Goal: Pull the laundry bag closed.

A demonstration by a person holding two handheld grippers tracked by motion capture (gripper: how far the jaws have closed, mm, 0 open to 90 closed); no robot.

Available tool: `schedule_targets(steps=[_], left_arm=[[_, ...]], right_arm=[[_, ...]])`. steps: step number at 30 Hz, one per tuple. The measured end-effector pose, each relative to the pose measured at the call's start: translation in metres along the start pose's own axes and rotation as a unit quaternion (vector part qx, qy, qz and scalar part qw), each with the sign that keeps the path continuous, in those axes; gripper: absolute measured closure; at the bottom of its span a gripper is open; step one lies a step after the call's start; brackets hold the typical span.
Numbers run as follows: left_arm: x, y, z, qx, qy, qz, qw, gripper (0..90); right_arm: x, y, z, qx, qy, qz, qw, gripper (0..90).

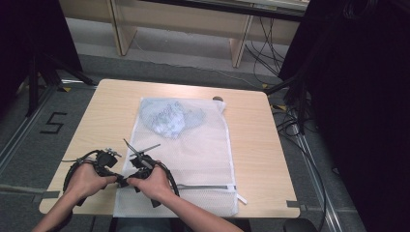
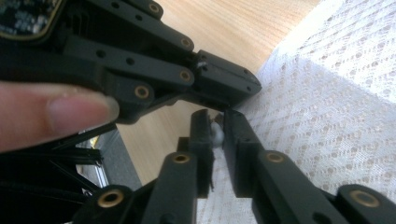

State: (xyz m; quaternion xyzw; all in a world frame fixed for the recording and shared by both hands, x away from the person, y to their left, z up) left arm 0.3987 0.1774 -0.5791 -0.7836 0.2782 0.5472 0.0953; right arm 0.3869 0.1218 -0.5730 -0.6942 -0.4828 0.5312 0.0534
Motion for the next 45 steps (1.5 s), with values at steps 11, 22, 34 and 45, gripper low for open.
schedule_targets(steps=[11,22,34,45], left_arm=[[0.002,0.003,-0.002,0.017,0.007,-0.017,0.9997,89.8],[0.004,0.008,-0.003,0.066,0.005,-0.055,0.9963,90.0],[0.004,0.009,-0.003,0.087,-0.003,-0.072,0.9936,90.0],[0.003,0.010,-0.003,0.081,-0.010,-0.074,0.9939,90.0]], right_arm=[[0.000,0.000,0.005,-0.001,-0.001,-0.012,0.9999,86.6],[-0.004,0.012,0.010,0.003,0.014,0.012,0.9998,86.9],[-0.010,0.012,0.011,0.016,0.015,0.035,0.9992,87.2],[-0.011,0.012,0.006,0.039,0.017,0.021,0.9989,87.0]])
Point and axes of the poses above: each handheld gripper's, and its own axes: x roughly forward along the jaws, z roughly out of its underside, y roughly to its right, the point moved 10 cm from there along x, roughly forward along the jaws
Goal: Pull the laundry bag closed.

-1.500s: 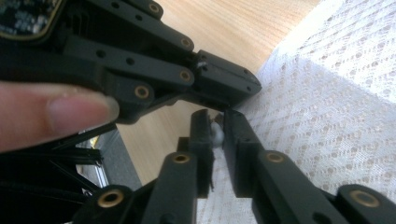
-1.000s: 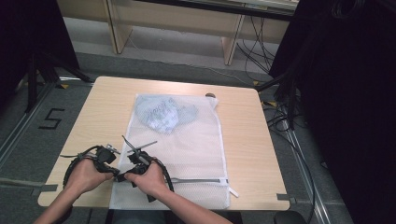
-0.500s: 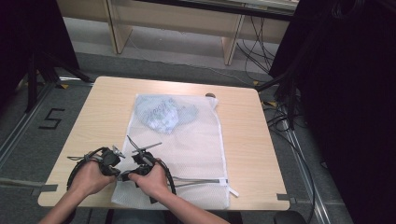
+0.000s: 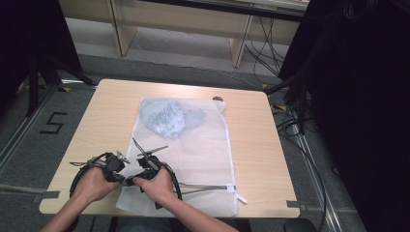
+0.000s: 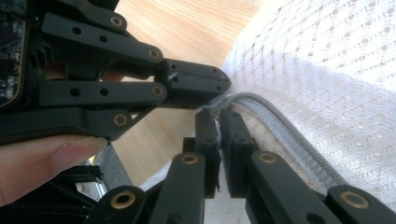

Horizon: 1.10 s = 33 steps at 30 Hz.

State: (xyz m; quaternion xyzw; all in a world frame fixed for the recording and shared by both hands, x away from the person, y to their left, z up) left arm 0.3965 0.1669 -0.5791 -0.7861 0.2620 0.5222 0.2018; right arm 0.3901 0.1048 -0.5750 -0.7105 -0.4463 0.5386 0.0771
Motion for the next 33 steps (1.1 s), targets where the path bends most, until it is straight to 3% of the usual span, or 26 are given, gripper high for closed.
schedule_targets(steps=[6,7,11,12,15,17,19,20,22,24,25,27,28,30,31,33], left_arm=[[0.0007,-0.0001,-0.0001,-0.009,0.010,0.004,0.9999,90.0],[0.0002,0.0000,0.0004,-0.005,0.005,0.002,1.0000,90.0],[0.0007,0.0011,-0.0006,0.007,-0.002,-0.013,0.9999,90.0],[0.0024,0.0023,-0.0025,-0.002,0.009,-0.018,0.9998,90.0],[-0.0003,0.0016,0.0003,0.013,-0.010,-0.017,0.9997,90.0],[0.0025,0.0033,-0.0026,-0.006,0.010,-0.013,0.9998,90.0],[0.0024,0.0035,-0.0026,-0.012,0.007,-0.013,0.9998,90.0],[0.0019,0.0034,-0.0021,-0.013,0.002,-0.013,0.9998,90.0],[0.0025,0.0025,-0.0029,-0.035,0.007,-0.006,0.9994,90.0],[0.0018,0.0015,-0.0016,-0.042,0.002,0.003,0.9991,90.0],[0.0012,0.0007,-0.0011,-0.029,-0.003,0.004,0.9996,90.0],[0.0014,0.0010,-0.0013,-0.024,-0.004,0.005,0.9997,90.0],[0.0012,0.0010,-0.0012,-0.023,-0.007,0.003,0.9997,90.0],[0.0012,0.0011,-0.0013,-0.024,-0.010,0.002,0.9997,90.0],[0.0014,0.0015,-0.0016,-0.028,-0.007,0.001,0.9996,90.0],[0.0018,0.0015,-0.0019,-0.037,-0.006,0.001,0.9993,90.0]], right_arm=[[0.0006,0.0000,0.0000,-0.007,-0.001,-0.002,1.0000,87.0],[0.0001,0.0002,0.0008,0.002,-0.004,0.001,1.0000,87.1],[-0.0005,0.0006,0.0044,-0.011,-0.013,0.010,0.9998,87.2],[0.0000,0.0006,0.0042,-0.015,-0.013,0.011,0.9997,87.3],[-0.0013,-0.0003,0.0033,-0.018,-0.019,0.019,0.9995,87.3],[-0.0022,0.0007,0.0039,-0.014,-0.021,0.029,0.9993,87.3],[-0.0026,0.0027,0.0049,-0.027,-0.022,0.031,0.9989,87.3],[-0.0028,0.0021,0.0045,-0.021,-0.020,0.030,0.9991,87.3],[-0.0032,0.0037,0.0045,-0.028,-0.018,0.033,0.9989,87.3],[-0.0041,0.0005,0.0045,-0.013,-0.013,0.033,0.9993,87.4],[-0.0048,0.0004,0.0053,-0.009,-0.014,0.036,0.9992,87.4],[-0.0043,0.0004,0.0048,-0.019,-0.010,0.032,0.9992,87.4],[-0.0044,-0.0010,0.0044,-0.009,-0.009,0.034,0.9993,87.4],[-0.0050,-0.0003,0.0048,-0.014,-0.009,0.031,0.9994,87.3],[-0.0059,-0.0017,0.0060,-0.005,-0.016,0.025,0.9995,87.4],[-0.0067,-0.0002,0.0043,-0.003,-0.005,0.032,0.9995,87.4]])
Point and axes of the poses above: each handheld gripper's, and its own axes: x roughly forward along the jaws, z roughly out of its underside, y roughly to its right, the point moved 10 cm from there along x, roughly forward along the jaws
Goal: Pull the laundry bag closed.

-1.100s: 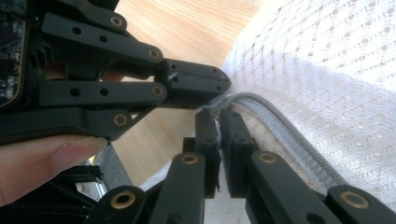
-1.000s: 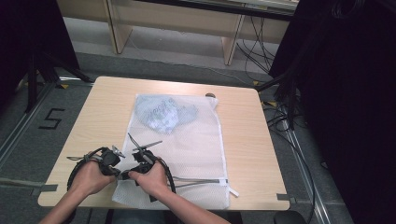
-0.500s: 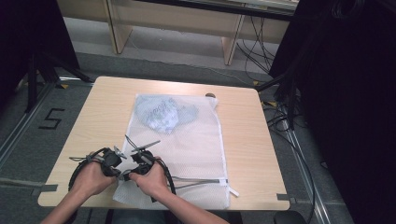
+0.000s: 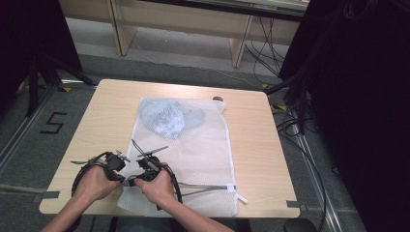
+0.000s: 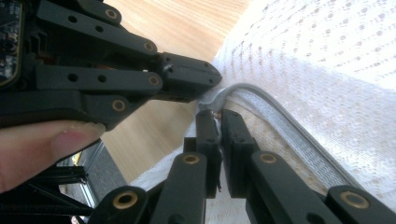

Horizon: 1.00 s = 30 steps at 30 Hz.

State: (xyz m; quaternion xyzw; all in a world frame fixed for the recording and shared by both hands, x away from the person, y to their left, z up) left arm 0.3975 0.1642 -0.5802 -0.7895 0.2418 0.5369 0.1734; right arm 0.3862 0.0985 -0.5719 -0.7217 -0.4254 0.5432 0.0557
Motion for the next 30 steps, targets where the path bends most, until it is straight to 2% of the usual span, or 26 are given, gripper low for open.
schedule_targets(steps=[1,2,4,5,6,8,9,11,12,14,15,20,21,24,26,27,28,29,30], left_arm=[[0.000,0.000,0.000,0.004,0.001,0.000,1.0000,90.0],[-0.001,0.000,0.001,0.012,-0.008,0.000,0.9999,90.0],[-0.001,0.001,0.001,0.017,-0.012,-0.004,0.9998,90.0],[-0.001,0.000,0.000,0.019,-0.012,-0.010,0.9997,90.0],[0.001,0.001,-0.002,0.011,0.000,-0.012,0.9999,90.0],[-0.001,0.000,0.001,0.018,-0.014,-0.006,0.9997,90.0],[0.001,0.000,-0.001,0.010,-0.001,-0.002,0.9999,90.0],[-0.002,-0.001,0.001,0.016,-0.010,0.004,0.9998,90.0],[-0.002,-0.001,0.001,0.013,-0.010,0.006,0.9999,90.0],[-0.001,-0.001,0.001,0.010,-0.004,0.009,0.9999,90.0],[-0.001,-0.001,0.000,0.009,0.001,0.009,0.9999,90.0],[-0.002,-0.002,0.002,0.005,-0.002,0.018,0.9998,90.0],[0.000,-0.002,0.001,-0.003,0.010,0.017,0.9998,90.0],[-0.001,-0.002,0.001,-0.003,0.009,0.023,0.9997,90.0],[-0.002,-0.003,0.002,-0.002,0.002,0.024,0.9997,90.0],[-0.002,-0.003,0.003,-0.002,0.004,0.024,0.9997,90.0],[-0.001,-0.003,0.002,-0.004,0.012,0.021,0.9997,90.0],[-0.001,-0.003,0.002,-0.007,0.015,0.019,0.9997,90.0],[0.000,-0.002,0.001,-0.015,0.023,0.015,0.9995,90.0]], right_arm=[[-0.001,0.002,0.000,-0.011,-0.003,-0.002,0.9999,87.4],[-0.003,0.001,0.001,0.003,-0.005,-0.002,1.0000,87.4],[-0.004,0.004,0.001,-0.003,-0.010,-0.006,0.9999,87.4],[-0.004,0.002,0.000,0.008,-0.005,-0.007,0.9999,87.4],[-0.004,0.004,0.000,-0.004,-0.005,-0.004,1.0000,87.3],[-0.001,0.006,-0.001,-0.021,0.005,-0.005,0.9997,87.1],[-0.003,0.003,-0.001,-0.006,-0.001,-0.016,0.9999,87.0],[-0.001,0.002,-0.002,0.011,-0.001,-0.025,0.9996,86.9],[0.000,0.001,-0.003,0.014,0.003,-0.029,0.9995,86.9],[0.002,0.001,-0.003,0.013,-0.002,-0.033,0.9994,86.7],[0.004,0.003,-0.002,-0.004,-0.004,-0.038,0.9993,86.7],[0.010,-0.001,-0.003,-0.006,-0.007,-0.046,0.9989,86.1],[0.011,-0.001,-0.003,-0.009,-0.008,-0.047,0.9988,86.1],[0.012,-0.003,-0.002,0.006,-0.012,-0.051,0.9986,86.1],[0.015,-0.002,-0.004,0.001,-0.004,-0.055,0.9985,86.1],[0.015,-0.005,-0.003,0.013,-0.012,-0.066,0.9977,86.1],[0.017,-0.004,-0.003,0.013,-0.006,-0.059,0.9982,86.2],[0.015,-0.005,-0.001,0.023,-0.020,-0.067,0.9973,86.4],[0.018,-0.001,-0.004,0.002,-0.002,-0.064,0.9980,86.5]])
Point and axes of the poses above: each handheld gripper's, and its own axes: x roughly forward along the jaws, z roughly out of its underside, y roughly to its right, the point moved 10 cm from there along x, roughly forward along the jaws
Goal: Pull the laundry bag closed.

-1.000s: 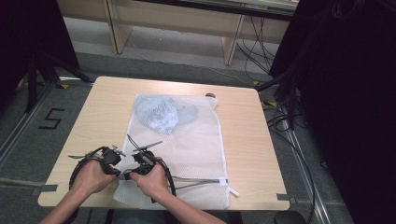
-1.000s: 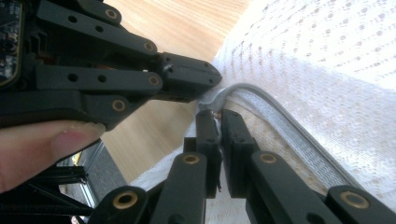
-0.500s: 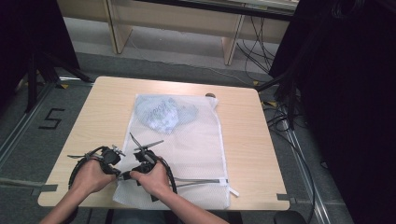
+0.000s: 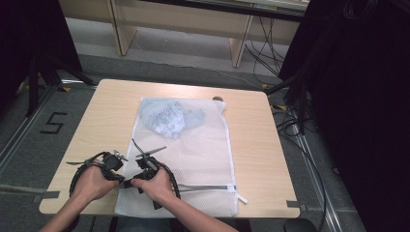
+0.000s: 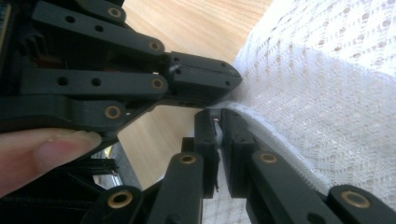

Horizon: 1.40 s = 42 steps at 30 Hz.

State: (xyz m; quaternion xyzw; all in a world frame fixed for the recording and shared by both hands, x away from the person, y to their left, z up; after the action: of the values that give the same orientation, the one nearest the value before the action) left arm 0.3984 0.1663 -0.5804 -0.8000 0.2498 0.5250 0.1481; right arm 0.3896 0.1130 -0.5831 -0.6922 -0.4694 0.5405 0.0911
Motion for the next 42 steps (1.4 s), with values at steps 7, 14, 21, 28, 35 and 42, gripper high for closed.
schedule_targets(steps=[7,14,21,28,35,42], left_arm=[[-0.002,0.002,0.001,0.027,-0.023,-0.015,0.9993,90.0],[-0.002,0.002,0.001,0.032,-0.025,-0.020,0.9990,90.0],[-0.001,0.002,0.001,0.026,-0.020,-0.020,0.9992,90.0],[0.000,0.003,0.000,0.028,-0.019,-0.024,0.9992,90.0],[-0.002,0.003,0.002,0.038,-0.026,-0.023,0.9987,90.0],[-0.003,0.002,0.002,0.043,-0.035,-0.026,0.9981,90.0]], right_arm=[[-0.007,0.005,0.001,0.031,-0.034,0.012,0.9989,87.0],[-0.009,0.010,-0.006,0.015,-0.021,0.025,0.9993,87.1],[-0.012,0.005,-0.007,0.009,-0.032,0.057,0.9978,87.4],[-0.013,0.004,-0.008,0.000,-0.035,0.079,0.9963,87.4],[-0.018,0.003,-0.009,-0.024,-0.036,0.091,0.9949,87.5],[-0.033,0.009,-0.011,-0.004,-0.031,0.091,0.9954,87.3]])
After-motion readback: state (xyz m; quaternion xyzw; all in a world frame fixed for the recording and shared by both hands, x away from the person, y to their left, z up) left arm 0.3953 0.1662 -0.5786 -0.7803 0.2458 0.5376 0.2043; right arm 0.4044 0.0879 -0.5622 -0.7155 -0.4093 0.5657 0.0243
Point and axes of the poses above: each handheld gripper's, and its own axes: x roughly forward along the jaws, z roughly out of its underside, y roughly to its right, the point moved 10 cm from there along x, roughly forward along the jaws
